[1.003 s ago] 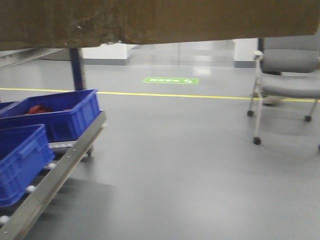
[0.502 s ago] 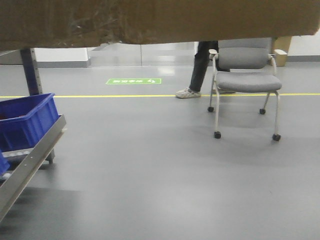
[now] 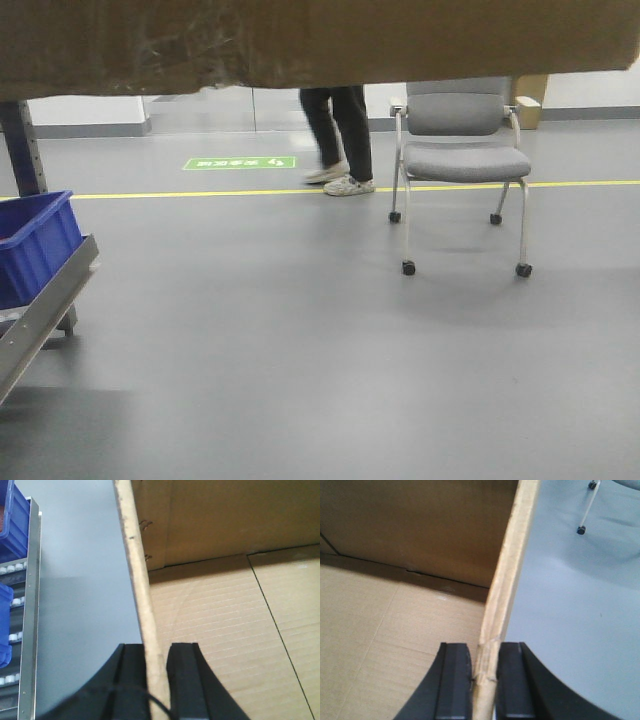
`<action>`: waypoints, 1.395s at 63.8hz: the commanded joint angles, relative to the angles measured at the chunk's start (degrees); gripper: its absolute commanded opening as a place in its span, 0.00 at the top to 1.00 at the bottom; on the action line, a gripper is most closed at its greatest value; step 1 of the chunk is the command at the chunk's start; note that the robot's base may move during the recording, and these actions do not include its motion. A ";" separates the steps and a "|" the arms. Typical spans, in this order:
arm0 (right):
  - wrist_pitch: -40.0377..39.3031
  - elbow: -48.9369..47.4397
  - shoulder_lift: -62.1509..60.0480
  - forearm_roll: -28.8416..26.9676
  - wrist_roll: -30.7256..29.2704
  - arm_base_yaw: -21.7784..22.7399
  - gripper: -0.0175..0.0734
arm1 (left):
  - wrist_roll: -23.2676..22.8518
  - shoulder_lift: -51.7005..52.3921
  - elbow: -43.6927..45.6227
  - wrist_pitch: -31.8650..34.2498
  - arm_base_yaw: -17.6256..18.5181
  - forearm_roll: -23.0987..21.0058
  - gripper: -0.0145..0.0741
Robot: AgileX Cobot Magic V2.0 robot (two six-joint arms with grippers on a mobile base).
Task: Grab carton from right shelf to conveyor
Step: 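Drive the base away from the shelf holding the carton in both grippers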
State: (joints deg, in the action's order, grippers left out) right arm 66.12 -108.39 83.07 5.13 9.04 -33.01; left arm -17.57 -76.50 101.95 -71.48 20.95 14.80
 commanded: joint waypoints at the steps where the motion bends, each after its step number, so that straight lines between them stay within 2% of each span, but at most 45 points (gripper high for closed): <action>1: -3.95 -0.19 -0.84 -1.11 -0.96 -0.33 0.88 | 0.30 0.60 0.38 2.63 0.63 -2.57 0.86; 89: -4.05 -0.19 -0.74 -1.11 -0.96 -0.33 0.88 | 0.30 0.60 0.38 2.63 0.63 -1.15 0.86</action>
State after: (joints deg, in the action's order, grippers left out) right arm 65.34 -108.39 82.96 5.00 9.04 -33.01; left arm -17.57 -76.50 101.95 -71.37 20.95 15.86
